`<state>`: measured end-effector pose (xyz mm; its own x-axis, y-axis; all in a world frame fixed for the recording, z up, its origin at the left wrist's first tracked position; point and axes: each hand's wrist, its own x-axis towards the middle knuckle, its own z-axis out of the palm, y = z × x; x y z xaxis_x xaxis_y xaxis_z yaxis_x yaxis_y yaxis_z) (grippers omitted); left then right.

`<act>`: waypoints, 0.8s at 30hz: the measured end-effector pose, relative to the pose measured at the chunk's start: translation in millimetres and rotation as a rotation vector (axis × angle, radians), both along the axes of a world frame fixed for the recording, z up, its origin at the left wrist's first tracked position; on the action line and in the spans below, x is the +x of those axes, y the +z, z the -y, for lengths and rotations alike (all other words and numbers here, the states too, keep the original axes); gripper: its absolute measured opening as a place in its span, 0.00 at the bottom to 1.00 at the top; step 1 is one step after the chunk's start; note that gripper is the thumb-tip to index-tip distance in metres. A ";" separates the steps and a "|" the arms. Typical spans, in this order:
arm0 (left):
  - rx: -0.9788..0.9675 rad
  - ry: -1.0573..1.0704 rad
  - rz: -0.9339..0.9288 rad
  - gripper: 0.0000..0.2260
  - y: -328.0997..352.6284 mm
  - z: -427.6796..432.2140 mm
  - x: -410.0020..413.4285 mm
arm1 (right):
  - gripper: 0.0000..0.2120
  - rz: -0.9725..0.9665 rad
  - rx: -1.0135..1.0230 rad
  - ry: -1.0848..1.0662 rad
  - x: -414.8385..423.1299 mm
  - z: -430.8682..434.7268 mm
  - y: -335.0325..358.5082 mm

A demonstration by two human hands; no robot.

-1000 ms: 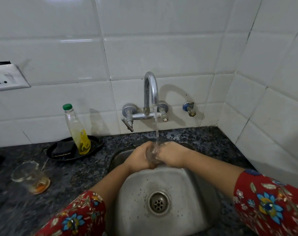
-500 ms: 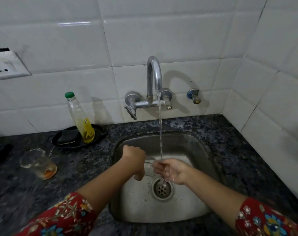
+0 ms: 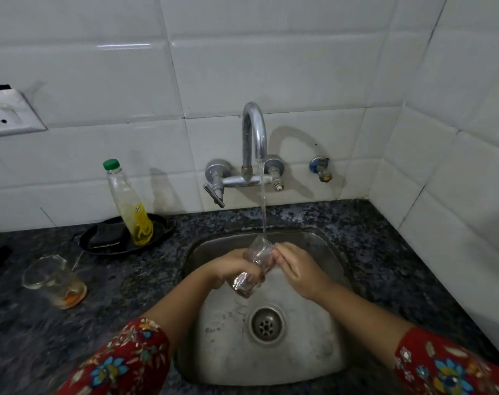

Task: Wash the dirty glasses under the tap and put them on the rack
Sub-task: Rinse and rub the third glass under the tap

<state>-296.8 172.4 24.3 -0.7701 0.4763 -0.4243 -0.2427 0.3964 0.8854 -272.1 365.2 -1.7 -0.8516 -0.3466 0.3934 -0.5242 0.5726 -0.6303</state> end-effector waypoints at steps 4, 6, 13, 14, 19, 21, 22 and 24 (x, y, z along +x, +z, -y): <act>-0.040 0.163 -0.146 0.13 -1.1 -22.0 8.1 | 0.21 -0.011 0.159 -0.154 -16.8 27.9 30.7; -0.384 0.272 -0.405 0.18 0.2 -30.8 8.4 | 0.21 0.196 0.252 -0.271 -28.3 44.9 49.3; 0.330 0.017 -0.142 0.10 23.2 -2.3 -9.2 | 0.20 -0.056 -0.010 -0.035 -20.9 37.7 61.6; 0.330 0.043 -0.131 0.10 23.4 -4.8 -9.1 | 0.20 -0.049 -0.013 -0.059 -22.6 37.5 61.1; -0.406 0.296 -0.653 0.17 15.6 -36.4 -5.0 | 0.21 0.175 0.173 -0.265 -38.0 45.7 64.3; -0.269 0.271 -0.611 0.17 13.5 -32.9 -8.0 | 0.21 0.131 0.105 -0.274 -37.6 43.4 62.9; -0.083 0.204 -0.489 0.15 15.9 -26.7 -9.4 | 0.20 0.104 0.048 -0.255 -34.9 40.9 61.5; 0.265 0.076 -0.156 0.12 23.0 -12.4 -9.2 | 0.17 0.109 -0.097 -0.181 -27.1 37.0 58.7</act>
<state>-306.0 184.9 47.3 -0.8536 0.4934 -0.1672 -0.1158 0.1331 0.9843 -299.2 328.1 57.0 -0.9356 -0.1493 0.3200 -0.3445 0.5854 -0.7339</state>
